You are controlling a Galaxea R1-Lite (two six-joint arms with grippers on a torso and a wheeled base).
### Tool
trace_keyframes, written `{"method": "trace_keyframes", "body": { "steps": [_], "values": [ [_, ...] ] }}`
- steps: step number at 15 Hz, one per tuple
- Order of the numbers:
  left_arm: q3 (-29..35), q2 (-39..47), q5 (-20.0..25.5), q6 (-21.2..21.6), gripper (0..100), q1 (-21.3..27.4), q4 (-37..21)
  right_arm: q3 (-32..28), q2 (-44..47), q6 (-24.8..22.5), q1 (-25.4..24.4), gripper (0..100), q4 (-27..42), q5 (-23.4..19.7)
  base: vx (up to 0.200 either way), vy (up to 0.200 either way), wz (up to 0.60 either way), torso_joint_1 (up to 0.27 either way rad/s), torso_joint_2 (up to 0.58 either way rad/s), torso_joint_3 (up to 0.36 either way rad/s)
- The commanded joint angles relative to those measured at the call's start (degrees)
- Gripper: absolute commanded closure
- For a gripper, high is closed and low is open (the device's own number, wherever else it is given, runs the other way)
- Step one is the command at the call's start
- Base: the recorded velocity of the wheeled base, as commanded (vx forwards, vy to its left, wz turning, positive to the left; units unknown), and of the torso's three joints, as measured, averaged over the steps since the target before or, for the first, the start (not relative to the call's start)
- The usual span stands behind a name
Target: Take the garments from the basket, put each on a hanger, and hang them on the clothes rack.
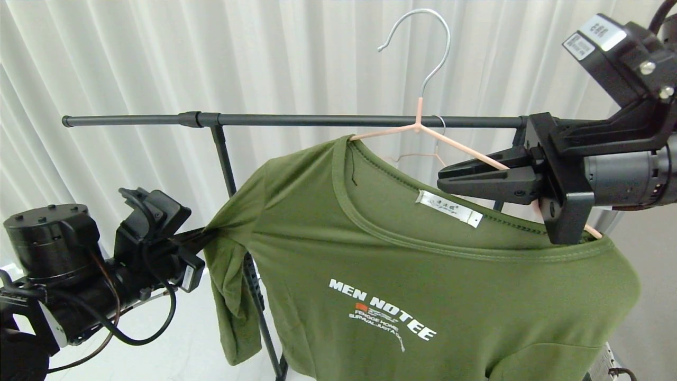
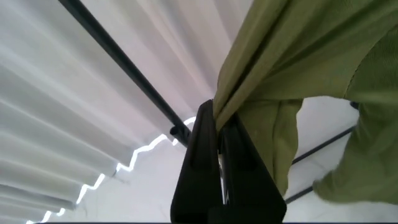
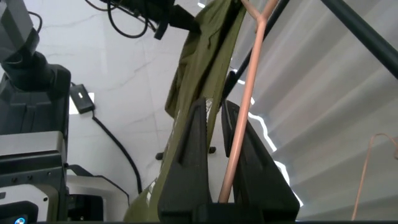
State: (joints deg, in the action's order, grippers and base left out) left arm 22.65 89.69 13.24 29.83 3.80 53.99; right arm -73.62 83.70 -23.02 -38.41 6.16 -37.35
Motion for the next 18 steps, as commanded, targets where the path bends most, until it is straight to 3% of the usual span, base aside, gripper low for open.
{"method": "trace_keyframes", "body": {
  "steps": [1,2,8,9,11,12,14,16,18],
  "values": [
    [-0.2,-0.9,-0.1,0.1,100,0.7,0.4,0.1,0.2,0.0,0.0,100,0.0,0.2,0.0,0.0,0.0,0.0,0.0,0.0],
    [-0.4,-1.1,-0.1,0.0,0,1.0,0.4,0.1,0.3,0.1,0.0,100,0.0,0.4,0.0,0.0,0.0,0.0,0.0,0.0],
    [-4.2,-5.8,-0.1,-1.4,0,2.1,0.6,-0.2,2.1,0.7,3.1,100,-0.1,4.7,0.0,0.0,0.0,0.0,0.0,0.0],
    [-4.4,-7.2,0.0,-2.6,0,2.1,0.6,-0.3,2.7,1.1,3.6,100,-0.1,5.2,0.0,0.0,0.0,0.0,0.0,0.0],
    [-4.0,-10.7,-0.6,-8.9,0,2.4,0.4,0.2,3.8,3.1,3.7,100,0.0,6.5,0.0,0.0,0.0,0.0,0.0,0.0],
    [-3.3,-11.3,-2.7,-11.3,0,2.4,-0.1,0.7,4.0,4.5,3.8,100,0.1,8.1,0.0,0.0,0.0,0.0,0.0,0.0],
    [-2.6,-11.2,-18.2,-15.2,0,2.4,-1.0,3.0,3.8,7.4,3.8,100,-0.1,12.7,0.0,0.0,0.0,0.0,0.0,0.0],
    [-3.1,-11.6,-20.5,-21.3,0,1.9,-0.9,4.3,3.4,8.8,3.8,100,-0.8,14.3,0.0,0.0,0.0,0.0,0.0,0.0],
    [-5.2,-13.0,-20.4,-22.0,0,1.1,-0.7,5.2,3.7,11.2,3.7,100,-3.8,14.5,0.0,0.0,0.0,0.0,0.0,0.0]
  ]
}}
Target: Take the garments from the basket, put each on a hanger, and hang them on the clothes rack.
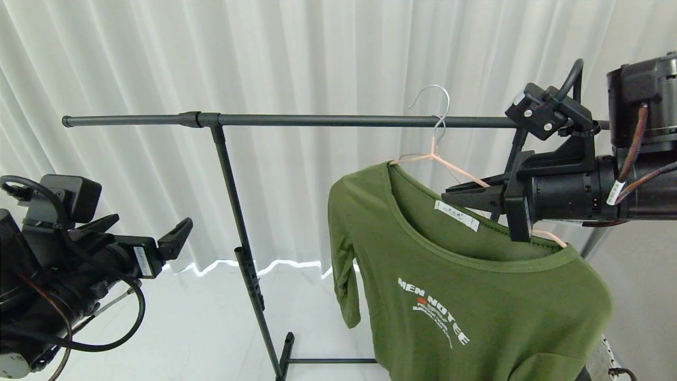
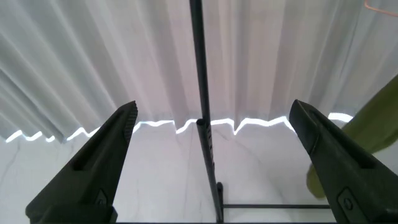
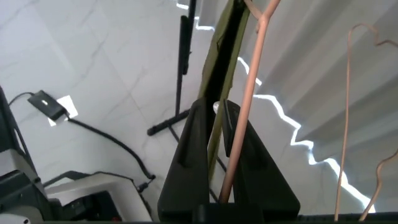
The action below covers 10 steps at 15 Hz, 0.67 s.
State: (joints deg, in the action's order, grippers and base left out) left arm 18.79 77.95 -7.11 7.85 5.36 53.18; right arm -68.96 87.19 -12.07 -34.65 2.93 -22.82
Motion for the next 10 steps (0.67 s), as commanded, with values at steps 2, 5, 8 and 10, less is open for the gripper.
{"method": "trace_keyframes", "body": {
  "steps": [2,5,8,10],
  "values": [
    [-3.5,-3.6,0.0,0.2,0,-0.3,0.2,0.5,0.6,2.5,0.0,100,-1.9,1.0,0.0,0.0,0.0,0.0,0.0,0.0],
    [-4.3,-3.8,0.2,0.0,0,-0.4,0.2,2.1,1.3,3.4,0.0,100,-2.4,2.5,0.0,0.0,0.0,0.0,0.0,0.0],
    [-3.9,-3.3,0.1,0.5,0,-0.3,0.2,2.1,1.6,3.5,1.0,100,-2.7,2.6,0.0,0.0,0.0,0.0,0.0,0.0],
    [-4.3,-3.3,-0.2,1.0,0,-0.3,0.2,3.5,0.2,6.9,1.0,100,-2.6,3.5,0.0,0.0,0.0,0.0,0.0,0.0]
  ]
}}
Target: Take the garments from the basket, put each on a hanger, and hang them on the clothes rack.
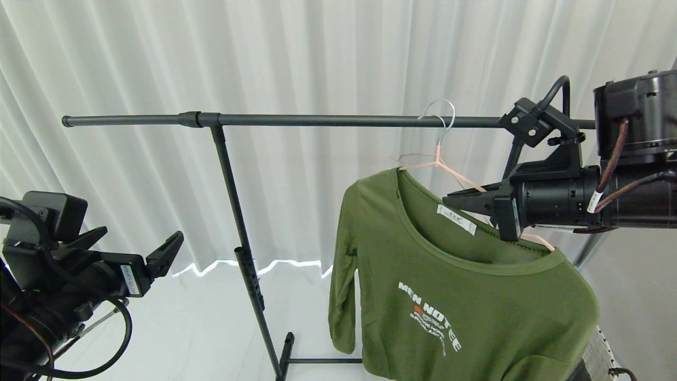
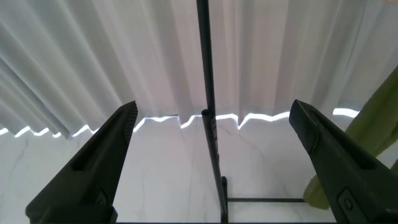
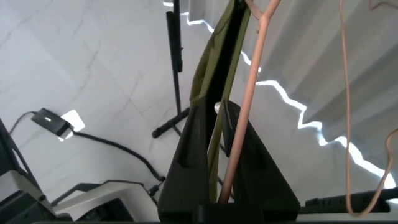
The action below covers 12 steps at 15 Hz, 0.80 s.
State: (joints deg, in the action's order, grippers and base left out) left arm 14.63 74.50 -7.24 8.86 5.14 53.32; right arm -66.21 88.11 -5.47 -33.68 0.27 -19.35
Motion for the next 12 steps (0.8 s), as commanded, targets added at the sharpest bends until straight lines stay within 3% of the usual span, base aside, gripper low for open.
{"method": "trace_keyframes", "body": {
  "steps": [1,3,12],
  "values": [
    [-0.1,0.1,-0.1,0.0,0,-0.4,0.0,1.6,-1.5,0.6,0.0,100,0.1,0.9,0.0,0.0,0.0,0.0,0.0,0.0],
    [0.7,-0.5,-0.1,0.1,0,-0.8,0.0,4.3,-3.4,0.6,0.0,100,0.0,2.6,0.0,0.0,0.0,0.0,0.0,0.0],
    [-0.1,-0.2,0.1,0.9,0,-0.1,0.0,4.2,-2.2,-0.1,0.0,100,0.0,2.6,0.0,0.0,0.0,0.0,0.0,0.0]
  ]
}}
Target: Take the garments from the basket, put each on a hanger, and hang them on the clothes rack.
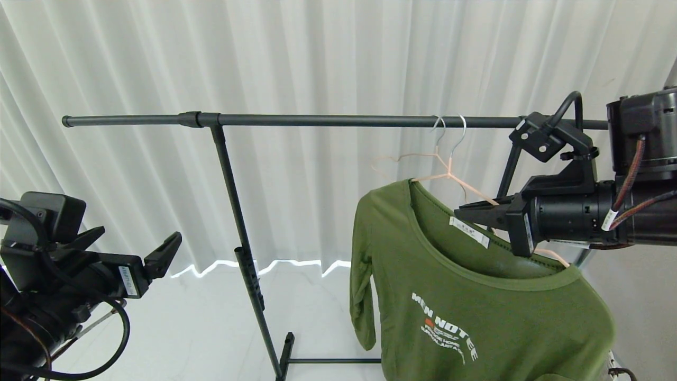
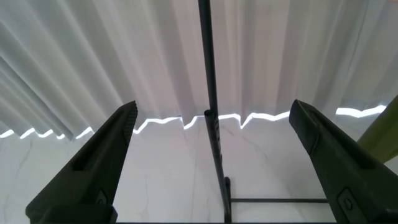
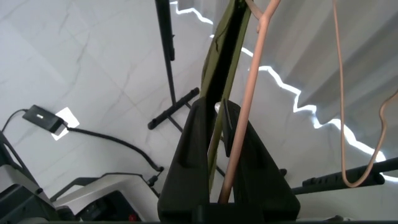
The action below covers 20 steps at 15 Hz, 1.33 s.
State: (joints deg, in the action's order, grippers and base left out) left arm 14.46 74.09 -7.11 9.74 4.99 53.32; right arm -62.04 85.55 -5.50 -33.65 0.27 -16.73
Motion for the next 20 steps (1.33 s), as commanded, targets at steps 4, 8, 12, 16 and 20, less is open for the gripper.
{"method": "trace_keyframes", "body": {
  "steps": [4,8,12,16,20],
  "values": [
    [-0.4,0.2,0.2,0.1,0,0.1,0.0,0.1,0.6,0.0,0.0,100,0.0,-0.1,0.0,0.0,0.0,0.0,0.0,0.0],
    [-0.5,0.1,0.2,0.0,0,0.8,0.0,0.2,0.4,0.0,0.0,100,0.0,0.0,0.2,0.0,0.0,0.004,0.0,0.004],
    [-1.1,0.1,0.2,0.1,0,0.9,0.0,0.2,0.3,0.0,-0.2,100,0.0,0.0,0.2,0.0,0.0,-0.005,0.0,0.002],
    [-1.4,0.0,0.2,0.1,0,1.2,0.0,0.1,0.6,-0.4,-0.3,100,0.0,-0.1,0.2,0.0,0.0,0.004,0.0,0.002],
    [-1.7,0.0,0.2,0.0,0,1.3,0.1,-0.1,1.2,-0.9,-0.4,100,0.0,-0.2,0.1,0.0,0.0,0.002,0.0,-0.001]
  ]
}}
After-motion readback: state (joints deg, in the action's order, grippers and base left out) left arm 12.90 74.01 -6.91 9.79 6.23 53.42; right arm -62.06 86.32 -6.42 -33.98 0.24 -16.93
